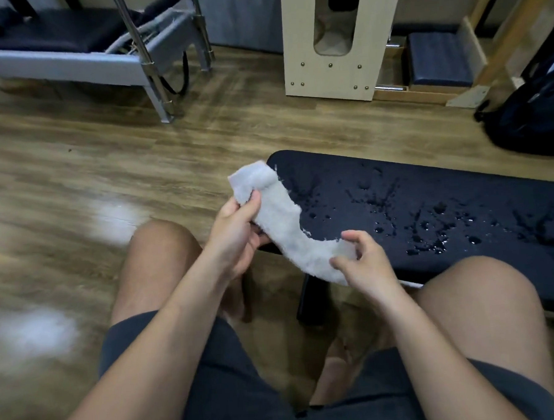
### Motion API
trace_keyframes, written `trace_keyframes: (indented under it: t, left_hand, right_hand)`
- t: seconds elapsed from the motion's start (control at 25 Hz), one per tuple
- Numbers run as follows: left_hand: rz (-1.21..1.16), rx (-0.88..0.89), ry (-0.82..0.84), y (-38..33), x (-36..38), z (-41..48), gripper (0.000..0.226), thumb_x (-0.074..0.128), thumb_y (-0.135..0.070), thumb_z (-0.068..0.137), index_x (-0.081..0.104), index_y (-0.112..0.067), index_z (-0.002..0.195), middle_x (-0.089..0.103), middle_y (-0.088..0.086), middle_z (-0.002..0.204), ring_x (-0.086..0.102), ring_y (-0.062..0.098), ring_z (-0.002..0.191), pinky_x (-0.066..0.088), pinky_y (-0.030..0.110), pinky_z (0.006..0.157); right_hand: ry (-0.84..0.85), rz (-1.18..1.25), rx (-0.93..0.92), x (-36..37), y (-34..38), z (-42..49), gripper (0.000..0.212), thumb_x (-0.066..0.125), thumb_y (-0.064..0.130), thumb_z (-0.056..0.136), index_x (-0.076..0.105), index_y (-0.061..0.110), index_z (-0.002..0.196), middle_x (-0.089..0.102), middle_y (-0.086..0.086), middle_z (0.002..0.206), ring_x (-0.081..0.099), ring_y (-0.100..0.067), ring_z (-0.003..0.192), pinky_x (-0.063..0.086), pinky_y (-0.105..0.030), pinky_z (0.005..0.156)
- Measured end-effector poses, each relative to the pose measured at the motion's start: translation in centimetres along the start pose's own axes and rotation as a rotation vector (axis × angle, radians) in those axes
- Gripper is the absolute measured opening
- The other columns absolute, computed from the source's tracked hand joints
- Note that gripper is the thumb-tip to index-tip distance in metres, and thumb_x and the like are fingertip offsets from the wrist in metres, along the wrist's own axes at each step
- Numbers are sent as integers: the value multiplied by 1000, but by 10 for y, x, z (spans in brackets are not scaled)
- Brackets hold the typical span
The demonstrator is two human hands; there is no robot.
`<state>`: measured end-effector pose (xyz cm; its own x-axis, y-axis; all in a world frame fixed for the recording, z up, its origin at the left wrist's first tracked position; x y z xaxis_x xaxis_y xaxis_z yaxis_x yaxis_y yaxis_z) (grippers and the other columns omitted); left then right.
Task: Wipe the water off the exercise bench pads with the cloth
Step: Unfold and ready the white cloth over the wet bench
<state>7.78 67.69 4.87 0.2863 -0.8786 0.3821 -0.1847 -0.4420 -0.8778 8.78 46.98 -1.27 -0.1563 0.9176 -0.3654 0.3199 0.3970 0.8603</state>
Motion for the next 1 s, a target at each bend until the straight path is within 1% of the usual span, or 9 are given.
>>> trace_keyframes:
  t: [0.08, 0.2, 0.28, 0.36, 0.44, 0.56, 0.68, 0.84, 1.0]
  left_hand:
    - [82, -43, 100, -12, 9, 0, 30, 44, -18, 103, 55, -7, 128, 67, 15, 120, 66, 31, 108, 56, 52, 83]
    - [143, -187, 186, -13, 17, 3, 28, 43, -19, 103, 54, -10, 127, 68, 15, 114, 68, 31, 102, 55, 53, 81]
    - [67, -304, 185, -5, 15, 8, 34, 40, -27, 104, 50, -12, 133, 66, 17, 121, 67, 34, 107, 53, 57, 88]
    - [21, -408, 178, 7, 7, 10, 44, 37, -38, 104, 44, -13, 139, 61, 20, 129, 64, 36, 113, 53, 56, 90]
    - [125, -476, 193, 20, 1, 4, 53, 39, -48, 100, 44, -10, 138, 64, 18, 127, 65, 32, 113, 54, 49, 92]
    - [304, -498, 158, 48, -7, -16, 72, 64, -50, 88, 35, -15, 143, 72, 7, 107, 66, 21, 100, 52, 35, 85]
    - [334, -389, 182, 72, -9, -36, 102, 81, -27, 77, 14, -25, 154, 72, 7, 101, 63, 19, 99, 45, 33, 96]
    - [640, 53, 156, 69, -9, -32, 79, 78, -14, 78, 40, -36, 143, 73, 0, 110, 67, 9, 104, 49, 35, 100]
    - [863, 256, 128, 69, -13, -31, 50, 77, -19, 79, 61, -32, 124, 72, -9, 106, 67, 3, 98, 53, 37, 93]
  right_hand:
    - [102, -51, -166, -1, 9, -3, 59, 72, 13, 81, 51, 32, 132, 51, 15, 127, 48, -3, 118, 40, -22, 94]
    - [368, 205, -267, 1, 28, -6, 51, 72, 11, 84, 55, 32, 127, 59, 15, 127, 53, 3, 119, 42, -12, 90]
    - [456, 320, -260, 2, 33, -6, 36, 73, 17, 84, 62, 23, 118, 70, 1, 113, 65, -13, 107, 51, -24, 87]
    - [466, 295, -197, 4, 34, -9, 28, 72, 18, 85, 65, 16, 113, 73, -9, 100, 70, -22, 89, 55, -35, 76]
    - [434, 255, -111, 7, 29, -13, 20, 68, 14, 88, 66, 11, 107, 73, -13, 92, 69, -16, 73, 53, -28, 61]
    - [313, 400, -3, 4, 23, -12, 20, 64, 8, 90, 65, 8, 110, 74, -14, 94, 71, -24, 86, 57, -35, 75]
    - [358, 553, 67, 0, 25, -12, 37, 60, 7, 92, 55, 11, 128, 73, -19, 101, 71, -29, 91, 57, -33, 70]
    - [416, 522, 24, 4, 24, -14, 70, 65, 5, 87, 35, 30, 145, 72, -22, 101, 70, -34, 91, 55, -39, 77]
    - [366, 434, -112, 2, 24, -20, 67, 68, 7, 86, 42, 34, 142, 75, -15, 96, 71, -29, 89, 57, -37, 83]
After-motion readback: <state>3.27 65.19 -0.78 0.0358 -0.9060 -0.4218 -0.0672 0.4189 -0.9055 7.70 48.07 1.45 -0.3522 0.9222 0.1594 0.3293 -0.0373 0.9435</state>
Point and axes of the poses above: each hand's wrist, its own z-axis towards the middle knuckle, its own x-axis out of the palm, y = z × x, the point moved 1 cm from there along z, towards the middle knuckle
